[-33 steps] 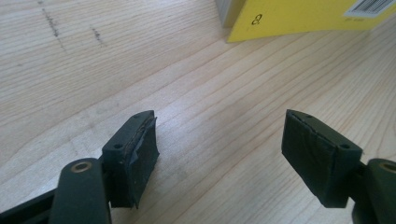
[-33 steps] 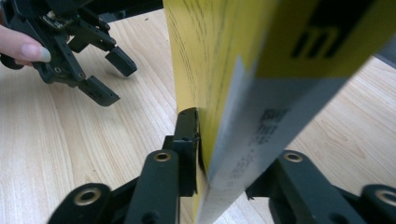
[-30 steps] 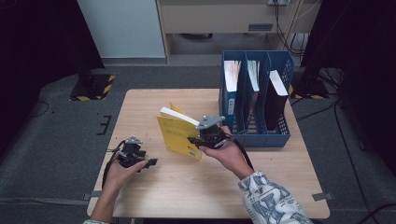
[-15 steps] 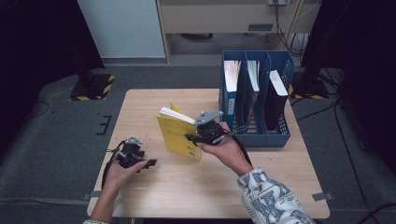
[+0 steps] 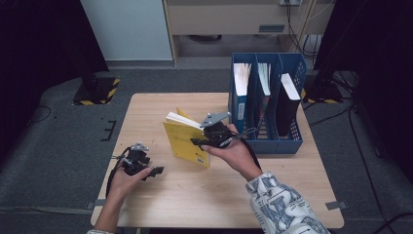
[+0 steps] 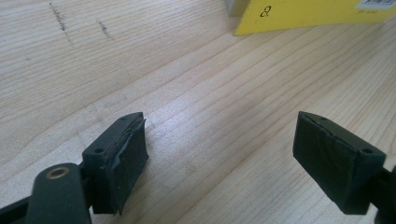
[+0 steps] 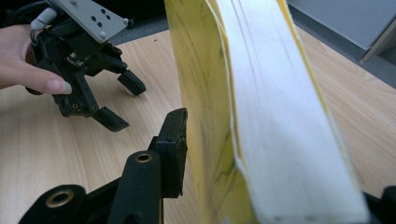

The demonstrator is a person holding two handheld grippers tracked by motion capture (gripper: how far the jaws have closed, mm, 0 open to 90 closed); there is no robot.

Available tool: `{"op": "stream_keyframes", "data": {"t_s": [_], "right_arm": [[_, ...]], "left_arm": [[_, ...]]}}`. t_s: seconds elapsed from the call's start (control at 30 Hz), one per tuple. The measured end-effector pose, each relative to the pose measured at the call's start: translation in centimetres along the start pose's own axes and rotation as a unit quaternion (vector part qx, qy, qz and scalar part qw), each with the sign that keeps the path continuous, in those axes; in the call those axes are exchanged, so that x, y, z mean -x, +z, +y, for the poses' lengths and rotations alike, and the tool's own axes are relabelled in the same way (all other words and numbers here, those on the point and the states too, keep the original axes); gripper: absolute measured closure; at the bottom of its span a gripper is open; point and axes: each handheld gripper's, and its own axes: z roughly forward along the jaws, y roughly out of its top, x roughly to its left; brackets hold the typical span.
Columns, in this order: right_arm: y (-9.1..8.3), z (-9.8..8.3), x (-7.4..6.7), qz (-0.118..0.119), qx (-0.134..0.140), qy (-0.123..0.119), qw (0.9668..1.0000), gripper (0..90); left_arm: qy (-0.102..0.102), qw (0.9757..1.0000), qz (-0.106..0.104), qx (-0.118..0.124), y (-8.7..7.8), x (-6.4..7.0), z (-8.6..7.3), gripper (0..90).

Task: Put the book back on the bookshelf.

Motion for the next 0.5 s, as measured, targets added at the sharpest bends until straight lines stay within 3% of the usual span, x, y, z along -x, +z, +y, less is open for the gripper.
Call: {"op": "stream_keyframes", "data": {"t_s": [0.23, 0.5], "right_arm": [[0.03, 0.13, 0.15, 0.006, 0.0, 0.002, 1.0, 61.1], [0.01, 0.7, 0.31, 0.007, 0.006, 0.004, 0.9999, 67.3]], "left_arm": [[0.003, 1.0, -0.004, 0.002, -0.09, -0.03, -0.03, 14.3], [0.005, 1.0, -0.004, 0.001, -0.11, 0.02, -0.04, 13.9]]}}
